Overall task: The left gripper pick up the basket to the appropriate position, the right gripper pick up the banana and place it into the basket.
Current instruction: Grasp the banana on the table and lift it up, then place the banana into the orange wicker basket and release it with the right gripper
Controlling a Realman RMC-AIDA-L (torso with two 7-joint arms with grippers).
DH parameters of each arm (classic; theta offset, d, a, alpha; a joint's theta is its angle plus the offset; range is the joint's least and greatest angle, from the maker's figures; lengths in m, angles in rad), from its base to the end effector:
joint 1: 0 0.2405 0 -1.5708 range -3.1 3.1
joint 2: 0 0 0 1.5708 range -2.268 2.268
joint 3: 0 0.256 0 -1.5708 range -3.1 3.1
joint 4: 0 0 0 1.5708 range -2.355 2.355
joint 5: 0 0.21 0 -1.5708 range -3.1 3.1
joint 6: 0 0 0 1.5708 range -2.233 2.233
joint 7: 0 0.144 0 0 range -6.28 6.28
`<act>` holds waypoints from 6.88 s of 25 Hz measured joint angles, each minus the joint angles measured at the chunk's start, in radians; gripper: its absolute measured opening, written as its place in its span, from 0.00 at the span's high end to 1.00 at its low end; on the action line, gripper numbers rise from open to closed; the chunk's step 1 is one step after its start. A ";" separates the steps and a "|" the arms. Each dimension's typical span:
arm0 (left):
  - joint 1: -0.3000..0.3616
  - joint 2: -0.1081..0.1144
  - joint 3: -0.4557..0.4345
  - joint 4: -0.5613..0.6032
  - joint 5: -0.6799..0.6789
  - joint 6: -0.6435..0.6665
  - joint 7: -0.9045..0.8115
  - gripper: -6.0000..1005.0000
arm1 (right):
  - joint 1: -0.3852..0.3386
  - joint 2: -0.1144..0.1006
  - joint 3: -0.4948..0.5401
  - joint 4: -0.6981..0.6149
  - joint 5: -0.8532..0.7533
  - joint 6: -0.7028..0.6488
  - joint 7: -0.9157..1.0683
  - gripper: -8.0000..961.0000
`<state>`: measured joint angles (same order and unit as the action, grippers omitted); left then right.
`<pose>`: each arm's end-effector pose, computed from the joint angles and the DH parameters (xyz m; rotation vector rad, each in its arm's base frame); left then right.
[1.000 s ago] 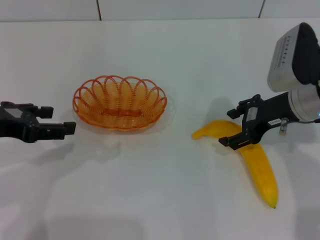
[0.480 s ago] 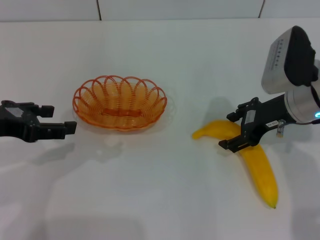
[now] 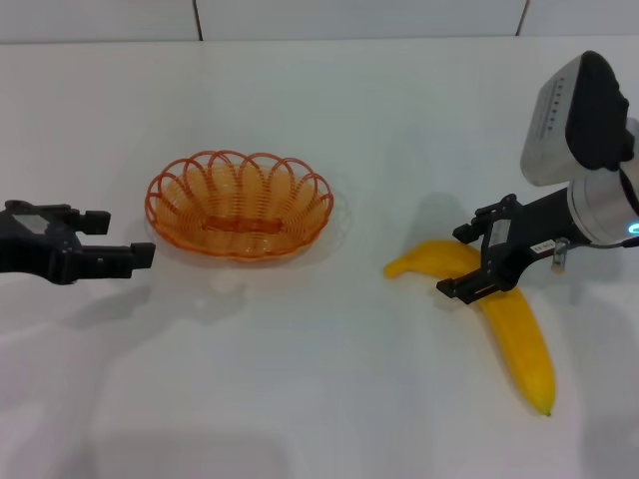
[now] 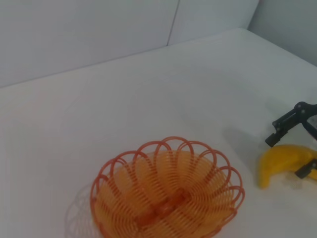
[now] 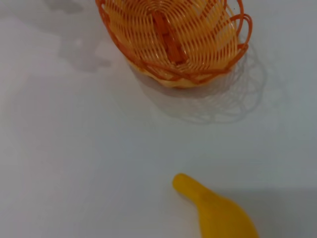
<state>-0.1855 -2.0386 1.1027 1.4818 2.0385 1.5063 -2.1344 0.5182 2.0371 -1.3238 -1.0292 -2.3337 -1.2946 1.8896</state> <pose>-0.2444 0.2978 0.0706 -2.5730 -0.9000 -0.2383 0.2488 0.3533 -0.0201 -2.8242 0.4997 -0.3014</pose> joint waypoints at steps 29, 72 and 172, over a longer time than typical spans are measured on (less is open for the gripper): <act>-0.011 0.000 -0.006 -0.026 -0.005 0.000 0.029 0.19 | 0.004 0.000 -0.028 -0.045 -0.005 0.014 0.077 0.48; 0.087 0.002 -0.341 -0.463 -0.665 0.442 0.722 0.20 | 0.029 0.000 -0.028 -0.063 0.063 0.012 0.053 0.48; -0.167 -0.001 -0.500 -0.575 -0.074 0.188 0.616 0.21 | 0.556 0.012 -0.710 0.106 0.100 0.534 0.278 0.43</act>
<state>-0.3529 -2.0394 0.6027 0.9064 1.9646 1.6943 -1.5187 1.0743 2.0492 -2.0334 -0.9233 -2.2334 -0.7605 2.1675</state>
